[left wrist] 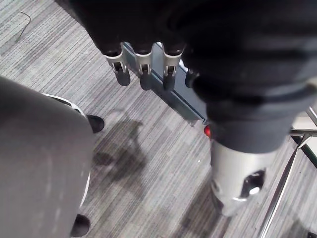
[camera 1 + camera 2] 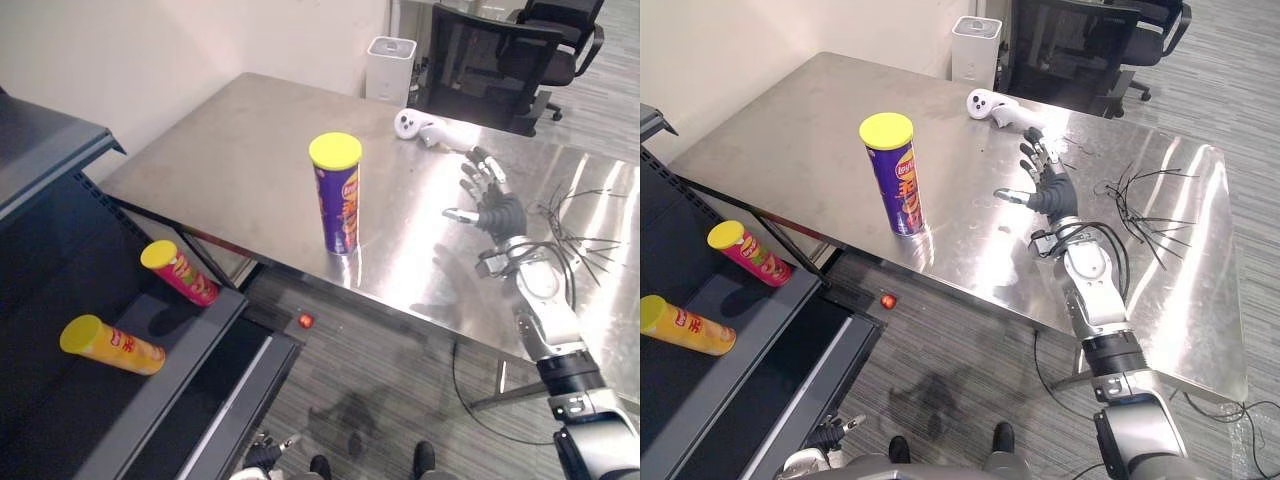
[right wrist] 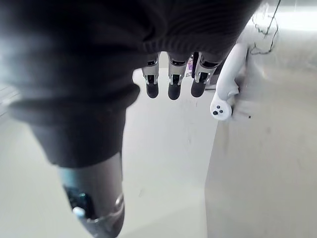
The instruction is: Put the gum and the chips on the shelf.
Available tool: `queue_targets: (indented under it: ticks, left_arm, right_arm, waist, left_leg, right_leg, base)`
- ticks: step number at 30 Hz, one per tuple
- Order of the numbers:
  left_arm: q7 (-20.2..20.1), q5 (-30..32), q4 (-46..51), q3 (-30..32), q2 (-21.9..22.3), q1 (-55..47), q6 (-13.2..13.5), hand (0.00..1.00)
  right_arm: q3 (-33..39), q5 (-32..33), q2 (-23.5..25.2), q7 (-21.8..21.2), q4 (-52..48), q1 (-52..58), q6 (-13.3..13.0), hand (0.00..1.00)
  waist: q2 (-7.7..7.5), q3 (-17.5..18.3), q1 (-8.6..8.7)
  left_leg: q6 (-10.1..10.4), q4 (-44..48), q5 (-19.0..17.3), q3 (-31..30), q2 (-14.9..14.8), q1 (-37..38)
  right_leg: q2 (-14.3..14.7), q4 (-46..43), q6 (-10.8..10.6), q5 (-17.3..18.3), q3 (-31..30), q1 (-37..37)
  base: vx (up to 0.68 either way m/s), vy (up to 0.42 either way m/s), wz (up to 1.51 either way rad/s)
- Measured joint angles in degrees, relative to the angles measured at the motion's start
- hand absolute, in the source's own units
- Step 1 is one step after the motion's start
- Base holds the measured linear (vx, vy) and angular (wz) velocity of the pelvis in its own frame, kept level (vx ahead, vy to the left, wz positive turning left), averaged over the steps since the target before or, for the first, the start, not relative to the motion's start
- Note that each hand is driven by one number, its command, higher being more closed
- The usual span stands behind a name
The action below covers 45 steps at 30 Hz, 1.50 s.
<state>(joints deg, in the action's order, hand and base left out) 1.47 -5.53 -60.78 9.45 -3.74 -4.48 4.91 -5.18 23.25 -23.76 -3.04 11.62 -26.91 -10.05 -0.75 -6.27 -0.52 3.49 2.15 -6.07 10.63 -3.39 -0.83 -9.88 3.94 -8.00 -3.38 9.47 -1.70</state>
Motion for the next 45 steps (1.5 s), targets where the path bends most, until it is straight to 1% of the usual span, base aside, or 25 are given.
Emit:
queue_targets:
  ticks: [6,10,12,17,24,28,40,42,45]
  left_arm:
    - [0.36,0.01,0.08,0.0,-0.02,0.0,-0.02,0.0]
    - [0.45,0.01,0.17,0.0,-0.03,0.17,-0.02,0.0]
    - [0.45,0.0,0.27,-0.01,-0.03,0.42,-0.02,0.0]
    - [0.58,0.0,0.38,0.01,-0.43,0.87,-0.02,0.0]
    - [0.66,-0.57,0.61,0.06,-0.65,0.97,-0.01,0.0]
    - [0.75,-0.58,1.35,0.15,-0.83,0.95,-0.05,0.0]
    - [0.88,-0.99,1.56,0.54,-0.7,0.98,-0.05,0.0]
    - [0.89,-1.02,1.6,0.54,-0.69,1.01,-0.04,0.0]
    - [0.89,-1.08,1.59,0.53,-0.7,1.36,-0.05,0.0]
  right_arm:
    - [-3.97,3.69,2.51,-0.14,-0.04,0.0,0.15,0.0]
    - [-6.46,4.26,3.38,-0.8,-0.05,-0.01,0.69,0.0]
    - [-6.76,4.26,4.33,-1.03,-0.05,-0.1,1.19,0.0]
    - [-8.99,4.25,4.81,-1.0,-0.04,-2.52,1.36,0.0]
    - [-9.34,4.26,6.86,-0.34,0.01,-4.83,1.41,0.0]
    - [-10.71,4.26,6.82,0.5,0.09,-7.54,1.52,0.0]
    - [-11.14,4.25,6.86,1.25,0.91,-14.72,1.94,0.0]
    - [-11.19,4.24,6.88,1.28,1.95,-15.58,1.94,0.0]
    - [-11.15,4.24,6.85,1.62,4.5,-17.27,2.12,0.0]
  waist:
    - [-0.13,-0.08,-0.03]
    - [-0.26,-0.19,-0.46]
    - [-0.42,-0.42,-1.03]
    - [-0.99,-1.33,-1.22]
    - [-1.39,-1.85,-1.34]
    - [-1.94,-2.38,-1.48]
    - [-1.98,-2.39,-1.91]
    - [-1.98,-2.39,-2.04]
    - [-2.16,-2.5,-2.83]
  left_leg:
    - [-0.03,-0.02,0.07,-0.01,-0.02,-0.02]
    - [0.01,-0.1,0.23,-0.02,-0.03,-0.02]
    - [0.03,-0.21,0.44,-0.11,-0.02,-0.04]
    - [0.15,-1.07,1.26,-0.52,0.07,-0.04]
    - [0.11,-2.08,1.98,-1.43,0.15,-0.05]
    - [0.06,-2.08,2.03,-1.57,-0.15,-0.14]
    - [-0.03,-2.07,2.36,-2.76,-0.15,-1.06]
    - [-0.01,-2.08,2.44,-3.02,-0.16,-1.15]
    - [0.03,-2.09,2.59,-3.22,-0.16,-1.29]
  right_leg:
    - [-0.01,-0.01,0.0,0.0,0.02,0.0]
    - [-0.01,-0.02,0.0,0.0,0.02,-0.01]
    - [-0.01,-0.02,0.0,0.0,0.08,-0.02]
    - [-0.02,-0.02,0.0,-0.01,0.5,-0.13]
    - [0.01,0.01,0.0,-0.01,1.31,-0.08]
    - [-0.05,0.0,0.0,-0.01,1.39,-0.06]
    - [-0.1,0.08,0.16,-0.12,2.68,-0.19]
    - [-0.09,0.08,0.16,-0.12,2.78,-0.17]
    - [-0.08,0.11,0.17,-0.12,2.9,-0.17]
  base:
    - [0.0,0.0,0.0]
    - [0.0,0.0,0.0]
    - [-0.02,-0.008,0.01]
    - [-0.02,-0.013,0.04]
    - [-0.01,-0.013,0.06]
    - [-0.01,-0.008,0.02]
    - [-0.01,-0.011,0.05]
    - [-0.02,-0.014,0.07]
    - [-0.01,-0.005,0.01]
